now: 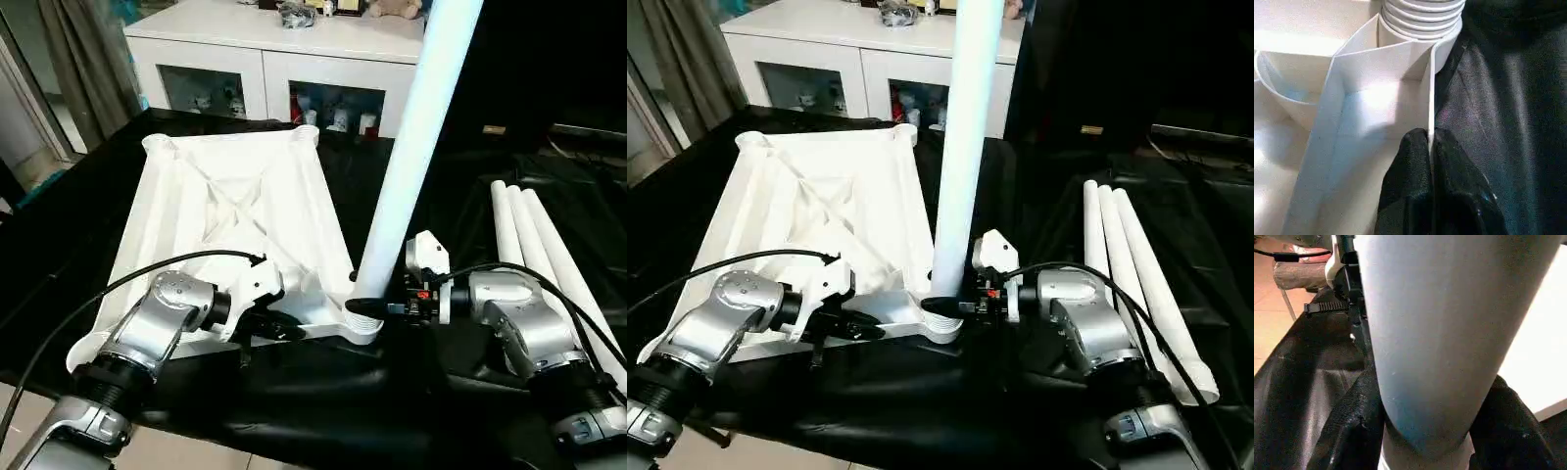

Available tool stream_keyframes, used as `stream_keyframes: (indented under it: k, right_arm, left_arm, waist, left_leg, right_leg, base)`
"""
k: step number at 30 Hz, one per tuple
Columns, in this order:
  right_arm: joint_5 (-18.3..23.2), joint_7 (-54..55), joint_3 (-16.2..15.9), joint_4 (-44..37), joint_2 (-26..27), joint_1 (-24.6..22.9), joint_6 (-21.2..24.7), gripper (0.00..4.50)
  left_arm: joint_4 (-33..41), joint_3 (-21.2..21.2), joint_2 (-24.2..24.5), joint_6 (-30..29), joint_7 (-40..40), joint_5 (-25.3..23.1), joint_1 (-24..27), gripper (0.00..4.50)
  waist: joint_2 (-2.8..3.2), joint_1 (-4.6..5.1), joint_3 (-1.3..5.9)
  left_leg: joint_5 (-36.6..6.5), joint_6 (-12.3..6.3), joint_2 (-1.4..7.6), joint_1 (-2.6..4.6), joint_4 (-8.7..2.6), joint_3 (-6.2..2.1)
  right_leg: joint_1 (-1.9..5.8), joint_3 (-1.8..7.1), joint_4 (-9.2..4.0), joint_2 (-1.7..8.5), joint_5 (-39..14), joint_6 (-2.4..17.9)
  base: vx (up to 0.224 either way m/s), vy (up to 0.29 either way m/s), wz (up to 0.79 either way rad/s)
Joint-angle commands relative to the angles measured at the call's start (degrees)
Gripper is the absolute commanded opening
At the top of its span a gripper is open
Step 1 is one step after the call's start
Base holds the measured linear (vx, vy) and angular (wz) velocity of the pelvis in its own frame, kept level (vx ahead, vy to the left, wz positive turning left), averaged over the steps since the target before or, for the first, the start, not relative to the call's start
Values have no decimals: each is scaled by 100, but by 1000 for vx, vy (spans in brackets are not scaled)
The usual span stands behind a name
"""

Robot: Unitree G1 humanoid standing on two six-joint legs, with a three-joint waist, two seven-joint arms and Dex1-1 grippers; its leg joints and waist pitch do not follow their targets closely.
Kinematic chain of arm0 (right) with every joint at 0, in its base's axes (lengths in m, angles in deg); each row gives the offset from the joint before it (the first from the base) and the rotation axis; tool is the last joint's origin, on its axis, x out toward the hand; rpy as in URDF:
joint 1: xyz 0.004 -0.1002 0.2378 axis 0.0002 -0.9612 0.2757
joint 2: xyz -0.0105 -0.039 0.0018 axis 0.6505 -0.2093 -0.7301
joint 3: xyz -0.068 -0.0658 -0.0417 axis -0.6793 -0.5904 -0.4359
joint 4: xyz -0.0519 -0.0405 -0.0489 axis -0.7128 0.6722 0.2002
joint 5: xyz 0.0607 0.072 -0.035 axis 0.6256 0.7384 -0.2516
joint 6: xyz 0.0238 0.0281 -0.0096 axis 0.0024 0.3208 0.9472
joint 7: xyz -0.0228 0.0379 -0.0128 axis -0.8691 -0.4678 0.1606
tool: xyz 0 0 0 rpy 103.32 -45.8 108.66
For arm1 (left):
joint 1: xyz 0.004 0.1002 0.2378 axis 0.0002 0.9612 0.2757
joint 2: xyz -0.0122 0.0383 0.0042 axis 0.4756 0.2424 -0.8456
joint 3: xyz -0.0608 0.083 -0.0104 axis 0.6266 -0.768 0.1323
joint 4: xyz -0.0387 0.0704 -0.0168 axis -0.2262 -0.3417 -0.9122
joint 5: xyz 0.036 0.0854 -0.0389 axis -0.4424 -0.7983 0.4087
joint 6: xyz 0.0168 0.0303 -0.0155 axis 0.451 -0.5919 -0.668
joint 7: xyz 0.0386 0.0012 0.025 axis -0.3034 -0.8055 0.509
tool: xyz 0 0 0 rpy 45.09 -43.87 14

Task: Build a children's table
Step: Rotate leg to tighten

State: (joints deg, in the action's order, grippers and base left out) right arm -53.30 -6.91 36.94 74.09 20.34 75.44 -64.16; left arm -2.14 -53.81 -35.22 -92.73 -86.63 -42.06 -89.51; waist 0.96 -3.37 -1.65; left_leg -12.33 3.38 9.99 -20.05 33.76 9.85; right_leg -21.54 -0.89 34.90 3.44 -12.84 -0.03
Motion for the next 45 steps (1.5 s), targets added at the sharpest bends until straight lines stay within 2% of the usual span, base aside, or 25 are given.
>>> stream_keyframes:
  k: [1,2,4,5,7,13,16,17,19,21,22,23,24,26,28,29,30,31,33,34,35,37,40,41,45]
  right_arm:
    - [-571,197,-478,707,66,-422,227,189]
    - [-704,791,-336,1002,237,-317,67,189]
    - [-704,791,-336,1002,237,-317,67,189]
    - [-721,979,-283,1086,292,-285,34,189]
    - [-767,1417,-179,1193,441,-242,-20,189]
    - [-890,2225,-58,1399,701,-139,-14,189]
    - [-925,2951,38,1731,1002,73,124,189]
    - [-927,3095,57,1804,1068,126,156,189]
    - [-935,3312,86,1922,1167,212,203,189]
    - [-977,3851,170,2259,1421,464,293,189]
    - [-977,3851,170,2259,1421,464,293,189]
    - [-983,4237,238,2522,1602,659,342,189]
    - [-983,4237,238,2522,1602,659,342,189]
    - [-934,4834,379,2974,1927,990,392,189]
    - [-915,4966,417,3094,2013,1074,400,188]
    - [-917,5058,431,3214,2077,1137,371,188]
    - [-921,5126,451,3334,2140,1197,358,188]
    - [-921,5126,451,3334,2140,1197,358,188]
    - [-966,5230,478,3530,2229,1278,326,188]
    - [-991,5256,484,3590,2255,1305,315,188]
    - [-1022,5267,491,3679,2284,1356,284,188]
    - [-1030,5290,520,3765,2316,1410,253,188]
    - [-1051,5299,523,3812,2328,1437,221,188]
    - [-1054,5270,529,3838,2338,1460,194,188]
    - [-1079,5127,503,3836,2357,1497,96,188]
  left_arm:
    - [43,28,-94,60,-33,162,-170,0]
    - [-50,73,-172,59,209,82,-217,0]
    - [-50,73,-172,59,209,82,-217,0]
    - [-73,83,-200,50,285,56,-230,0]
    - [-109,132,-264,7,431,30,-263,0]
    - [-196,223,-359,-83,706,-9,-341,0]
    - [-189,295,-458,-340,1008,-29,-385,0]
    - [-180,310,-482,-423,1105,-45,-397,0]
    - [-165,334,-525,-553,1277,-77,-418,0]
    - [-62,445,-734,-982,1931,-203,-459,0]
    - [-62,445,-734,-982,1931,-203,-459,0]
    - [81,552,-976,-1417,2454,-277,-460,0]
    - [81,552,-976,-1417,2454,-277,-460,0]
    - [524,654,-1532,-2053,3283,-378,-378,0]
    - [664,675,-1718,-2194,3514,-401,-349,0]
    - [820,641,-1894,-2322,3683,-418,-332,0]
    - [964,622,-2083,-2442,3825,-398,-337,0]
    - [964,622,-2083,-2442,3825,-398,-337,0]
    - [1279,540,-2437,-2695,3978,-259,-329,0]
    - [1376,512,-2538,-2776,4021,-226,-313,0]
    - [1436,495,-2594,-2851,4082,-268,-283,0]
    - [1430,494,-2566,-2872,4145,-327,-258,0]
    - [1442,499,-2505,-2893,4200,-361,-237,0]
    - [1452,524,-2445,-2909,4210,-370,-232,0]
    - [1473,559,-2271,-2871,4197,-401,-240,0]
  waist:
    - [21,28,161]
    - [23,41,138]
    - [21,68,118]
    - [0,99,99]
    - [-3,138,91]
    - [-31,225,95]
    - [-16,248,108]
    - [-16,295,99]
    - [-16,325,104]
    - [12,349,113]
    - [5,364,105]
    - [-22,363,128]
    - [-6,379,127]
    - [-52,397,143]
    - [-41,391,150]
    - [-154,405,167]
    - [-103,382,175]
    - [-95,382,184]
    - [-166,377,204]
    - [-146,360,209]
    - [-156,357,220]
    - [-160,359,217]
    - [-159,373,203]
    - [-154,377,187]
    - [-136,394,186]
  left_leg:
    - [-1285,-180,320,16,-495,-82]
    - [-1572,-90,328,40,-517,-90]
    - [-1832,11,317,56,-534,-105]
    - [-2174,113,318,75,-555,-144]
    - [-2343,178,322,84,-571,-169]
    - [-2529,216,308,35,-604,-230]
    - [-2403,223,315,33,-602,-199]
    - [-2428,266,304,5,-611,-210]
    - [-2447,260,298,5,-604,-212]
    - [-2451,280,306,19,-600,-203]
    - [-2470,280,293,27,-589,-196]
    - [-2399,232,288,32,-573,-177]
    - [-2336,245,306,26,-578,-175]
    - [-2054,199,315,-5,-564,-164]
    - [-1870,116,294,-25,-549,-142]
    - [-1684,40,295,-68,-546,-131]
    - [-1556,16,299,-72,-540,-143]
    - [-1416,-63,290,-45,-511,-107]
    - [-1115,-205,280,-60,-478,-80]
    - [-944,-278,279,-65,-463,-80]
    - [-755,-351,276,-85,-452,-77]
    - [-622,-449,268,-83,-445,-72]
    - [-696,-484,274,-81,-453,-74]
    - [-933,-408,285,-60,-472,-75]
    - [-1112,-266,293,-56,-496,-91]
  right_leg:
    - [156,198,-440,424,-813,1554]
    - [124,205,-480,440,-1291,1488]
    - [102,214,-519,446,-1774,1387]
    - [73,223,-564,454,-2419,1169]
    - [31,231,-593,461,-2729,1035]
    - [23,223,-630,477,-3064,779]
    - [-19,229,-605,458,-2647,915]
    - [2,214,-597,456,-2651,950]
    - [3,208,-604,453,-2619,949]
    - [-3,214,-592,454,-2494,1006]
    - [-20,209,-600,439,-2467,1042]
    - [-8,222,-604,440,-2347,1059]
    - [-5,232,-575,446,-2202,1125]
    - [40,224,-539,457,-1925,1246]
    - [59,217,-559,442,-1776,1250]
    - [101,203,-551,430,-1519,1260]
    - [110,211,-515,443,-1356,1293]
    - [92,209,-517,418,-1054,1363]
    - [130,212,-486,424,-668,1464]
    - [148,201,-470,427,-488,1516]
    - [173,195,-447,428,-264,1554]
    - [179,185,-443,423,-138,1586]
    - [175,180,-462,428,-318,1611]
    - [151,179,-494,422,-710,1558]
    - [138,183,-502,413,-939,1455]
  base:
    - [0,0,0]
    - [0,0,0]
    - [0,0,0]
    - [0,0,0]
    - [0,0,0]
    - [0,0,0]
    - [0,0,0]
    - [0,0,0]
    - [0,0,0]
    - [0,0,0]
    - [0,0,0]
    - [0,0,0]
    - [0,0,0]
    - [0,0,0]
    - [0,0,0]
    - [0,0,0]
    - [55,6,-3]
    - [63,-3,2]
    - [61,-9,3]
    - [54,-19,0]
    - [54,-19,0]
    - [0,0,0]
    - [0,0,0]
    - [0,0,0]
    - [0,0,0]
